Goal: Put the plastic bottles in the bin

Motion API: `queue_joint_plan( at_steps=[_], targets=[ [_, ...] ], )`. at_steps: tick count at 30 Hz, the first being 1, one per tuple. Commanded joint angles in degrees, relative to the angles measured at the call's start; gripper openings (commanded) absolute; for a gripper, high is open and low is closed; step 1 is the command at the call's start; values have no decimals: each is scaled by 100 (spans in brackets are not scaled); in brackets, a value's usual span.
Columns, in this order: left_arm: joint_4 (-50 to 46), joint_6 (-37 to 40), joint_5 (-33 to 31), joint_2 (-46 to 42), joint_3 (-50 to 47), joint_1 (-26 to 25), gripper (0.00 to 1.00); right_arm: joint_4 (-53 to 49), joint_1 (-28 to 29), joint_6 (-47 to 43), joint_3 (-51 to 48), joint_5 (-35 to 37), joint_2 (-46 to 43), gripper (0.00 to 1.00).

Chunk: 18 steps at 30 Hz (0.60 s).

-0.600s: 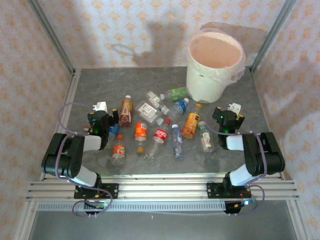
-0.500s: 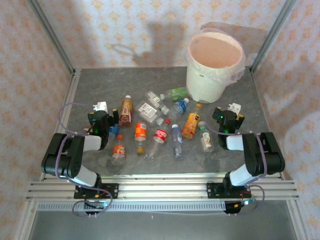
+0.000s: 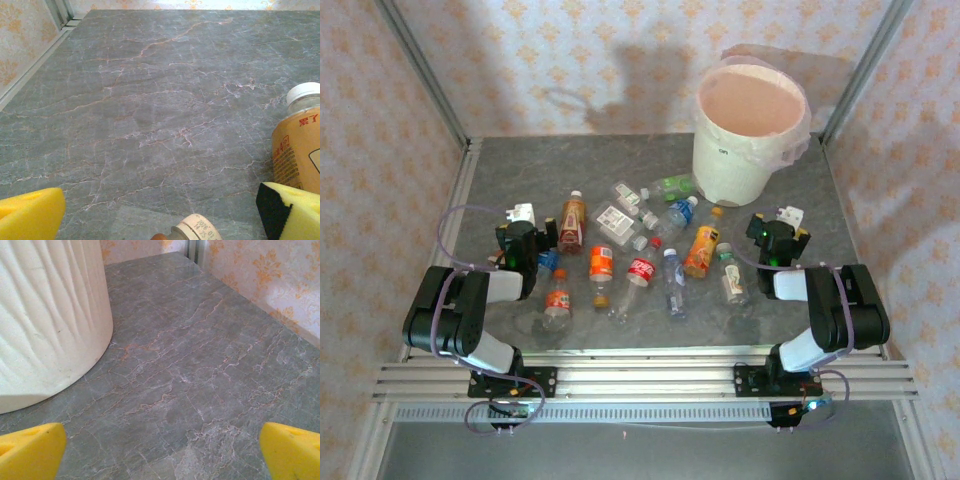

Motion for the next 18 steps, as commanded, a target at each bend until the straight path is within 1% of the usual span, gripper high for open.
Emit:
queue_joint_plan(
  at_steps=[1,6,7,9,10,11,13,16,18],
  targets=[
    [-75,118,12,-111,112,-7,100,92,-19,98,-4,-38,14,99],
    [-154,150,33,-156,151,-22,100,118,-25,100,-22,-40,-1,99],
    [-355,180,-6,-249,247,-48,100,116,-25,95,-15,-29,-16,99],
    [-1393,104,-147,-592,649,-93,100,-122,-28,110,58,11,-160,99],
    [-1666,106,-87,-767,716,-95,100,-272,-26,92,83,-61,-262,99],
    [-1692,172,44,-925,683,-95,100,-362,-17,58,118,-91,-348,99],
    [-1771,181,77,-1207,633,-104,100,-956,-17,60,279,-127,-642,99],
    [-2228,-86,10,-1480,848,-104,100,-1809,-17,124,469,-337,-1081,99],
    [-2549,-380,74,-1656,1042,-108,100,-2106,-17,308,434,-460,-1443,99]
  ],
)
